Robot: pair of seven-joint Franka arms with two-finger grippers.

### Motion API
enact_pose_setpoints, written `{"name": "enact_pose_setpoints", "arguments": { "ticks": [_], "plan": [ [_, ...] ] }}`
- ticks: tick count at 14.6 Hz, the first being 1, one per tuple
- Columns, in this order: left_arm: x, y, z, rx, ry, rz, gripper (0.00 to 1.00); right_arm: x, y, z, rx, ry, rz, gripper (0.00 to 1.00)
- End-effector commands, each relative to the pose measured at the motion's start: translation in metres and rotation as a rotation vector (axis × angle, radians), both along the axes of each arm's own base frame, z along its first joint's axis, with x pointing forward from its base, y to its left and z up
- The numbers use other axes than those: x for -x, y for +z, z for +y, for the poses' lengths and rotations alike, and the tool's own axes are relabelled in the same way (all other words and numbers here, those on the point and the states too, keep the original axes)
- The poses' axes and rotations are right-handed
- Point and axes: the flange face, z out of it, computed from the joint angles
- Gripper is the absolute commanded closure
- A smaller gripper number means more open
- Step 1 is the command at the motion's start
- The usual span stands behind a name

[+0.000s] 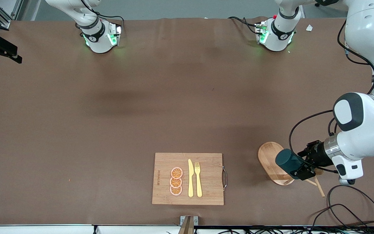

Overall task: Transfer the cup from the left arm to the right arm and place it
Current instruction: 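Lower the left gripper around the teal mug body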

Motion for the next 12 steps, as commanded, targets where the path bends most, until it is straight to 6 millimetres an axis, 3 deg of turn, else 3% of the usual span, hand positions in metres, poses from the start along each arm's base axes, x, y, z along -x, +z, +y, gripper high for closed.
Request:
{"name": "enact_pose_setpoints", "arguments": {
  "ticks": [1, 12],
  "plan": [
    [-0.002, -0.002, 0.003, 0.029, 0.022, 0.017, 0.00, 0.007, 0.001, 0.001, -0.009, -0.024, -0.001, 0.00],
    [-0.004, -0.016, 0.007, 0.046, 0.036, 0.038, 0.00, 0.004, 0.002, 0.001, 0.007, -0.026, -0.025, 0.00]
  ]
}}
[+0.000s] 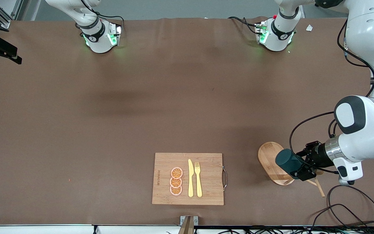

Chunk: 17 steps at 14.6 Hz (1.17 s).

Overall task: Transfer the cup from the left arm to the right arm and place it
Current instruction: 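Close the left gripper on the teal mug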

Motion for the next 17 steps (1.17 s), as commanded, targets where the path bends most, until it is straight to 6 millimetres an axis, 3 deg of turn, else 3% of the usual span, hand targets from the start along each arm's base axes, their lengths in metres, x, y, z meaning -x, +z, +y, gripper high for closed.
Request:
{"name": "enact_pose_setpoints", "arguments": {
  "ticks": [1, 11, 13, 15, 17],
  "plan": [
    [-0.0021, -0.0006, 0.0001, 0.022, 0.016, 0.011, 0.00, 0.0052, 0.0024, 0.0006, 0.014, -0.002, -0.017, 0.00],
    [-0.0026, -0.0051, -0.0021, 0.080, 0.039, 0.028, 0.03, 0.0051, 0.0013, 0.0039, 0.023, 0.018, -0.010, 0.00],
    [-0.0026, -0.0051, -0.0021, 0.080, 0.037, 0.027, 0.10, 0.0054, 0.0003, 0.0039, 0.023, 0.018, -0.006, 0.00],
    [-0.0026, -0.0051, -0.0021, 0.080, 0.037, 0.027, 0.25, 0.0054, 0.0003, 0.0039, 0.023, 0.018, -0.006, 0.00],
    [-0.0024, -0.0030, -0.0019, 0.076, 0.037, 0.024, 0.30, 0.0056, 0.0002, 0.0039, 0.023, 0.018, -0.004, 0.00]
  ]
}}
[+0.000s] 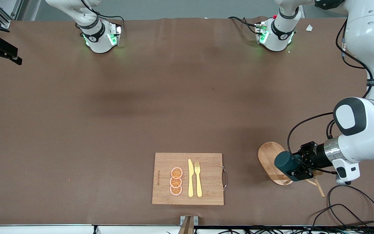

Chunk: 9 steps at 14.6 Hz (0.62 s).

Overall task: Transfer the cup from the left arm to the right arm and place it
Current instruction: 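Close the left gripper on the teal mug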

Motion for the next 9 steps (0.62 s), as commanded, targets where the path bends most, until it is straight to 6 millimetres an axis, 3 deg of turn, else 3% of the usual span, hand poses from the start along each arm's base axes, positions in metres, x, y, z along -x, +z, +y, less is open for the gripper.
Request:
{"name": "enact_pose_setpoints", "arguments": {
  "ticks": [1, 9],
  "plan": [
    [-0.002, 0.005, 0.005, 0.007, 0.015, 0.003, 0.30, 0.007, 0.001, 0.001, 0.014, 0.010, -0.002, 0.00],
    [0.010, 0.038, -0.002, 0.000, -0.021, 0.022, 0.30, 0.007, 0.001, 0.002, 0.012, 0.012, 0.001, 0.00]
  ]
}}
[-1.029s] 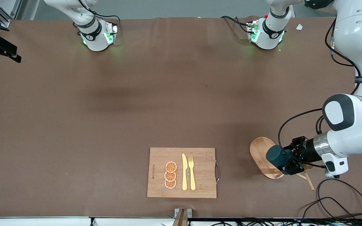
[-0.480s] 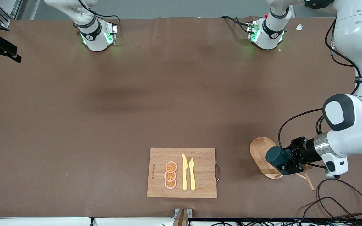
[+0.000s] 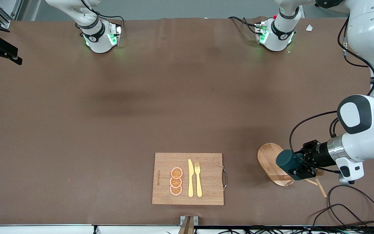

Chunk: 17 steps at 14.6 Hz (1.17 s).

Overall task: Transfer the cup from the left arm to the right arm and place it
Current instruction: 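Lift the teal mug off the stand with the left gripper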

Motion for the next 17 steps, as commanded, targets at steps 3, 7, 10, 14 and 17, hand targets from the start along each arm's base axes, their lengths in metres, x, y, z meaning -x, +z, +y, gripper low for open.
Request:
{"name": "enact_pose_setpoints", "arguments": {
  "ticks": [3, 7, 10, 14, 17],
  "plan": [
    [0.013, 0.034, -0.019, 0.004, -0.003, 0.024, 0.30, 0.007, 0.000, 0.003, 0.011, 0.012, 0.004, 0.00],
    [0.024, 0.044, -0.052, 0.032, -0.041, 0.052, 0.30, 0.007, 0.000, 0.003, 0.009, 0.012, 0.002, 0.00],
    [0.031, 0.048, -0.085, 0.053, -0.043, 0.072, 0.30, 0.007, 0.000, 0.003, 0.009, 0.011, 0.004, 0.00],
    [0.048, 0.046, -0.156, -0.022, -0.152, 0.044, 0.30, 0.007, 0.001, 0.003, 0.009, 0.012, 0.002, 0.00],
    [0.065, 0.043, -0.216, -0.114, -0.212, -0.026, 0.30, 0.007, 0.001, 0.002, 0.009, 0.009, 0.002, 0.00]
  ]
}}
